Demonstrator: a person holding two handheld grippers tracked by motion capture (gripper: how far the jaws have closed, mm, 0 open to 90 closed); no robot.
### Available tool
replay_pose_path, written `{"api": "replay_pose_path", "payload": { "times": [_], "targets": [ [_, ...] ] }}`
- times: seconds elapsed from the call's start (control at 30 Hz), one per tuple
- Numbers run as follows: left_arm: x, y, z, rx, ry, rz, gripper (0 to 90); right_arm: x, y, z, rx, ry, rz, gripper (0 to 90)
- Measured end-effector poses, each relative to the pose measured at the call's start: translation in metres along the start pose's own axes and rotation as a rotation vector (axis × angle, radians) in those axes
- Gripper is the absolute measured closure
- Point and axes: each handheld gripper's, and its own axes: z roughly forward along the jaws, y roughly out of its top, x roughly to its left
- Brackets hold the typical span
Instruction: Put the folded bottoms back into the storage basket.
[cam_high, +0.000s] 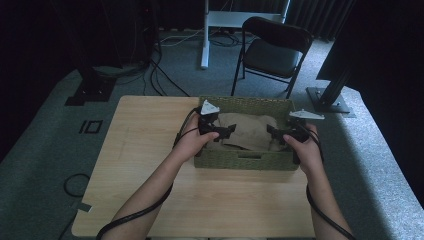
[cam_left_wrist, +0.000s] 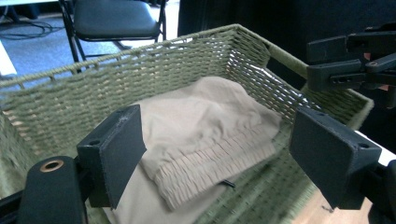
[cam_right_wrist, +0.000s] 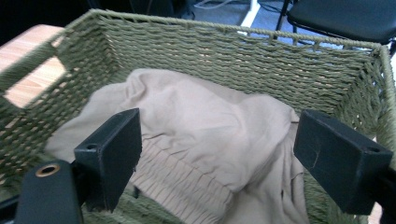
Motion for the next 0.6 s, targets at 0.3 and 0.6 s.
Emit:
{"api": "replay_pose_path", "payload": {
  "times": [0.3,0.6],
  "targets": [
    [-0.016,-0.011,-0.021,-0.012,0.002,0.067,19.2,0.009,-0.014,-0.025,-0.039,0.021,-0.045,14.1],
    [-0.025,-0.018,-0.037,-0.031,-0.055,0.064,19.2,0.015,-0.03,-0.04,-0.045,0.037,-0.07,14.1]
  ]
}}
